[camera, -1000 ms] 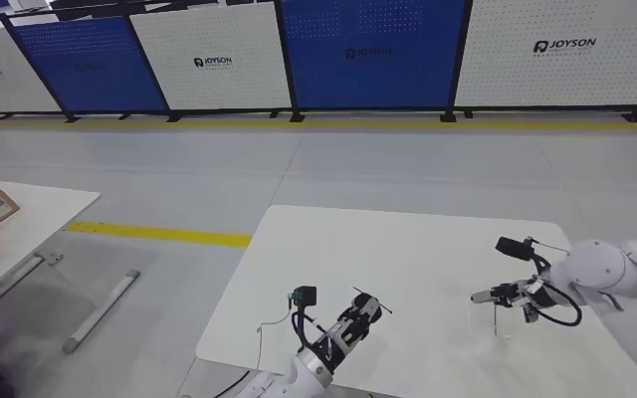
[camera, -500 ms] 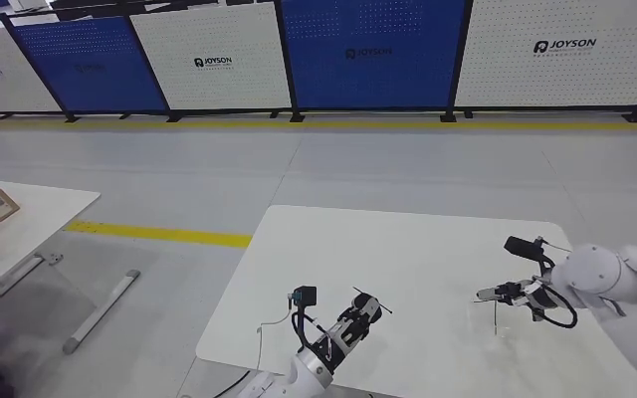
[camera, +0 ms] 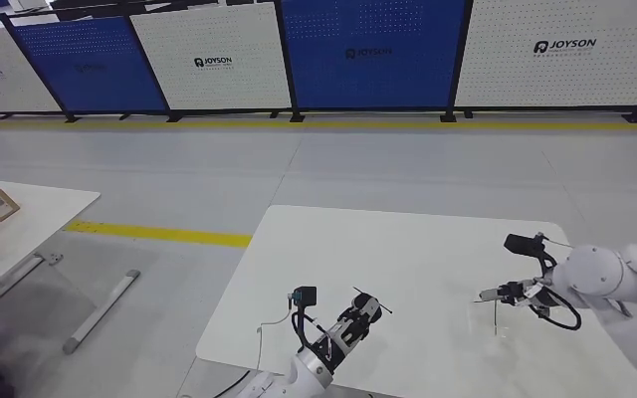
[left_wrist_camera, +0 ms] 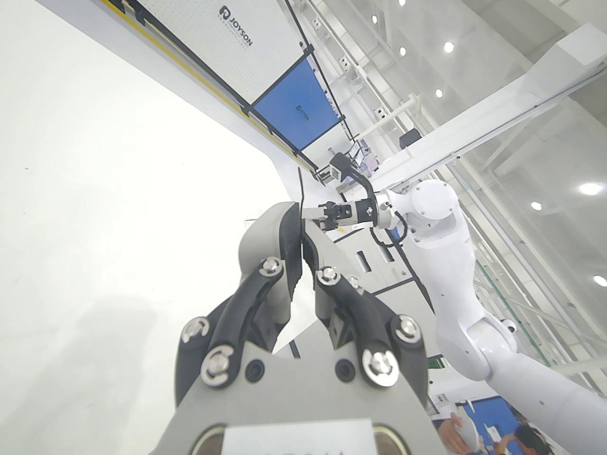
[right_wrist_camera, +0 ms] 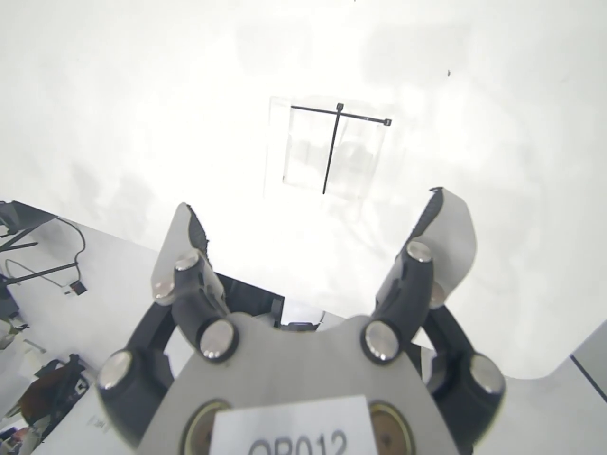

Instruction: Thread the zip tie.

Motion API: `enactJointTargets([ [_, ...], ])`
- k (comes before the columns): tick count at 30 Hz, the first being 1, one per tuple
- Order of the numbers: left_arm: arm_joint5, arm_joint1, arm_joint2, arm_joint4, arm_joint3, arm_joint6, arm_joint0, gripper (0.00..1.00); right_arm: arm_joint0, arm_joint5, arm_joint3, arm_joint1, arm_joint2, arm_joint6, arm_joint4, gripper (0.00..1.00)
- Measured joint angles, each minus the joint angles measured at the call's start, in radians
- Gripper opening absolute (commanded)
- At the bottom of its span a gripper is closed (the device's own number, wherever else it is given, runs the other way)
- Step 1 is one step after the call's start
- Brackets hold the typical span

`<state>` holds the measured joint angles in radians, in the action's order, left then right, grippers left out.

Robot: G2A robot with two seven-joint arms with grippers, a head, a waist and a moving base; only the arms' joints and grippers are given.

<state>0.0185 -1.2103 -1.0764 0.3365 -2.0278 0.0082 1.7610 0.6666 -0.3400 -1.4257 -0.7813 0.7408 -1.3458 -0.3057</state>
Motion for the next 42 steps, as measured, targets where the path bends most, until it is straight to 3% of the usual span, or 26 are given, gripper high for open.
enactJointTargets([
  [14, 0.000, 0.000, 0.000, 0.000, 0.000, 0.000, 0.000, 0.00, -0.053, 0.000, 0.117, -0.061, -0.059, -0.044, -0.040, 0.43],
  [24, 0.000, 0.000, 0.000, 0.000, 0.000, 0.000, 0.000, 0.00, -0.102, 0.000, 0.193, -0.108, -0.143, -0.044, -0.055, 0.38],
  [26, 0.000, 0.000, 0.000, 0.000, 0.000, 0.000, 0.000, 0.00, -0.111, 0.000, 0.203, -0.114, -0.154, -0.044, -0.053, 0.33],
  [38, 0.000, 0.000, 0.000, 0.000, 0.000, 0.000, 0.000, 0.00, -0.156, 0.000, 0.278, -0.152, -0.232, -0.044, -0.037, 0.31],
  [42, 0.000, 0.000, 0.000, 0.000, 0.000, 0.000, 0.000, 0.00, -0.175, 0.000, 0.303, -0.167, -0.267, -0.044, -0.024, 0.26],
])
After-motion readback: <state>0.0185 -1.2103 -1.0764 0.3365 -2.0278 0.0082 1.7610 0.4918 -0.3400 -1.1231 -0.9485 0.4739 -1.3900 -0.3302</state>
